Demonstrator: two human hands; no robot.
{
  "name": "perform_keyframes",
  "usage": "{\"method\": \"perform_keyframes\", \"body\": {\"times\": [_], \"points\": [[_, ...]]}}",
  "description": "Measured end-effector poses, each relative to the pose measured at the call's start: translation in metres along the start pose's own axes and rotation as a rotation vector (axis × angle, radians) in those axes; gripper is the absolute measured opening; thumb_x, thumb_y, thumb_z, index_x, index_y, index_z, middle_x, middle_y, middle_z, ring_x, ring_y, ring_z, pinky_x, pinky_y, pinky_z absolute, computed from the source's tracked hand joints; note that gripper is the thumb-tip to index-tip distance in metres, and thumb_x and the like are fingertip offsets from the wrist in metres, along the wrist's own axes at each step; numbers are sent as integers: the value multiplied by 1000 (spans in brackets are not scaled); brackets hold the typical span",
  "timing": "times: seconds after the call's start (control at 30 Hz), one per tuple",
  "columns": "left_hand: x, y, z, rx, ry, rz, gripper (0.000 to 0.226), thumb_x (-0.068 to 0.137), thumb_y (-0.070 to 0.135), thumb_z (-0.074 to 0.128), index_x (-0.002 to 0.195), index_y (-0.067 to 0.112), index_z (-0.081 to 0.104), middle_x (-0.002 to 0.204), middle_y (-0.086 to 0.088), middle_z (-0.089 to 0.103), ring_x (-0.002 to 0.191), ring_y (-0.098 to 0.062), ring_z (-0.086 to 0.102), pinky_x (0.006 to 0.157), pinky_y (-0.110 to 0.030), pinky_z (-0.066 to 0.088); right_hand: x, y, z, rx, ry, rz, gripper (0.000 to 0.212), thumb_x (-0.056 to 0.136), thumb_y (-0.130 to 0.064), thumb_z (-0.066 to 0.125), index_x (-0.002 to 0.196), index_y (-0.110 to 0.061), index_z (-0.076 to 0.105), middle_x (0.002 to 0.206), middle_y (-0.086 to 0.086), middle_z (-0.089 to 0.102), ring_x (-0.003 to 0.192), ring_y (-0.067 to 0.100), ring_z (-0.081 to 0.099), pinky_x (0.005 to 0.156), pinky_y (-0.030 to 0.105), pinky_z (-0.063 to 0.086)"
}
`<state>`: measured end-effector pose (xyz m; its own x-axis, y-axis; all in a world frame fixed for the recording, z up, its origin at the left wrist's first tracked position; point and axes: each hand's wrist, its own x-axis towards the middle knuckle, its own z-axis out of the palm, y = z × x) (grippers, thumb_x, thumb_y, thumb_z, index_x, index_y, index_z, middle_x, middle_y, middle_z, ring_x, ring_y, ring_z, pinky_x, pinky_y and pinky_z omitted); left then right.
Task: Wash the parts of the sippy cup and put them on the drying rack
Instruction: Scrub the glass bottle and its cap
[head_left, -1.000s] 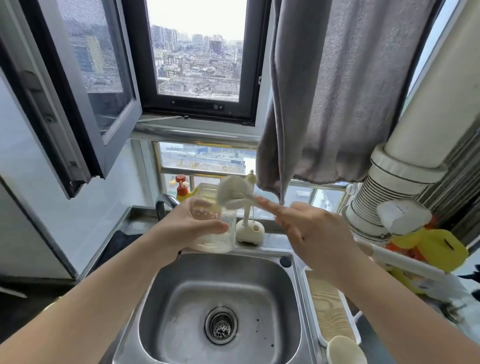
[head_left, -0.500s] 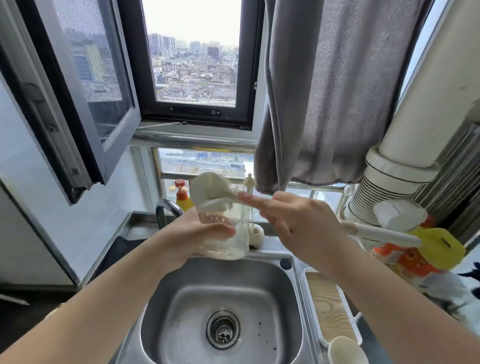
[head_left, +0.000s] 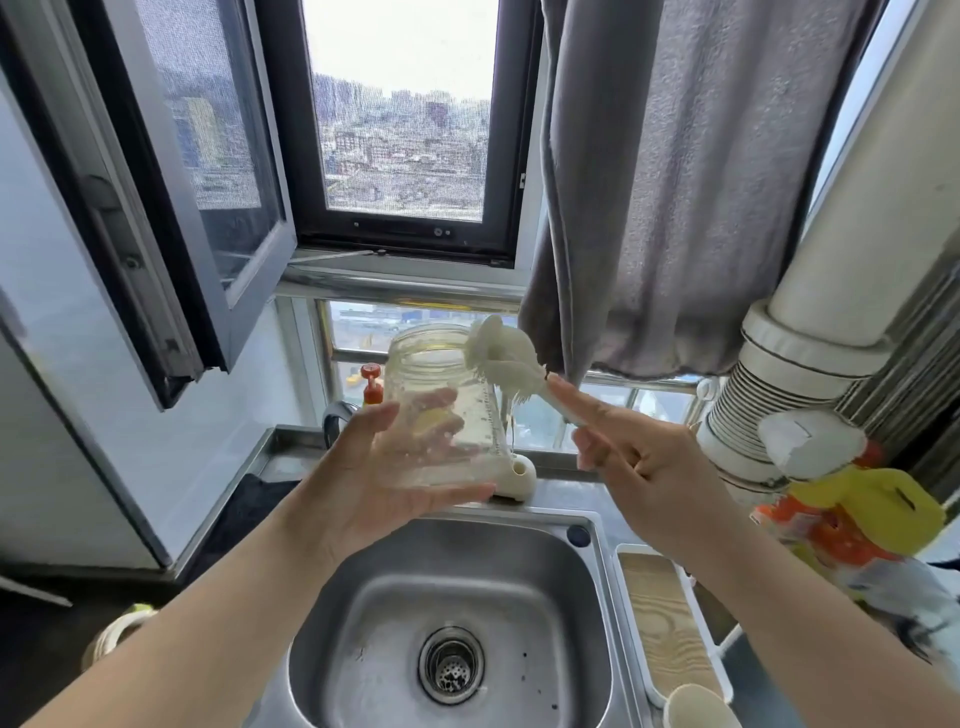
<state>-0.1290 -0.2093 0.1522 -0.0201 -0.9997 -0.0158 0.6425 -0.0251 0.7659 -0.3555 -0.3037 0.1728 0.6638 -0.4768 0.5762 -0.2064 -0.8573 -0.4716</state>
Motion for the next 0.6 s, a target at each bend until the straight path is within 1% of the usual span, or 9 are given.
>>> {"method": "perform_keyframes", "body": {"times": [0.1,0.17,0.23,0.33,0.4,0.47,0.5,0.53,0.6], "points": [[4,0,0,20,92,39,100,30,41,95,121,13,62,110,-13,61,108,-35,56,91,-53,51,-5,1,4,-23,27,5,62,91,-17,46,130,-63,33,81,-27,57,74,3,57,75,30,53],[5,1,-4,4,134,56,106,33,37,95,127,10,54,118,-19,64,113,-37,59,93,-52,49,-7,3,8,-68,40,9,65,91,-14,46,131,-64,31,80,-25,55,72,6,56,70,32,53],[4,2,-5,47,127,36,105,37,37,92,129,9,49,124,-21,61,115,-36,59,94,-53,48,-9,3,14,-103,48,-9,61,91,-21,41,134,-62,29,76,-23,53,70,5,55,64,28,51],[2,5,-2,267,132,-59,109,35,46,91,132,19,49,126,-13,62,118,-32,58,99,-56,44,-9,-4,21,-99,55,-19,54,92,-30,34,137,-59,25,72,-16,53,63,9,55,59,34,51],[1,6,1,429,168,-99,112,31,48,94,130,21,49,122,-12,65,114,-29,62,99,-54,45,-8,-9,21,-159,57,-21,52,92,-33,31,138,-57,25,69,-10,53,57,16,54,53,34,50],[1,6,3,554,242,-114,105,30,38,96,123,21,50,113,-10,69,104,-26,67,96,-48,49,-4,-14,17,-309,52,-37,51,92,-32,33,140,-48,29,63,-9,51,48,16,49,42,31,47],[1,6,4,614,278,-108,95,33,34,94,117,23,52,107,-8,71,99,-23,69,93,-44,52,0,-16,14,-397,34,-51,51,91,-29,36,139,-46,33,62,-9,51,44,16,48,38,29,45],[3,5,4,681,300,-92,83,38,31,91,111,25,53,102,-5,72,95,-20,70,89,-40,54,4,-19,11,-486,-2,-68,53,89,-26,43,137,-46,38,62,-9,53,41,16,47,36,26,43],[5,3,6,800,270,-67,67,47,26,86,108,27,57,98,-4,73,93,-17,69,83,-32,55,12,-24,7,-627,-56,-128,67,75,-13,65,133,-44,48,60,-8,52,39,15,45,35,23,35]]}}
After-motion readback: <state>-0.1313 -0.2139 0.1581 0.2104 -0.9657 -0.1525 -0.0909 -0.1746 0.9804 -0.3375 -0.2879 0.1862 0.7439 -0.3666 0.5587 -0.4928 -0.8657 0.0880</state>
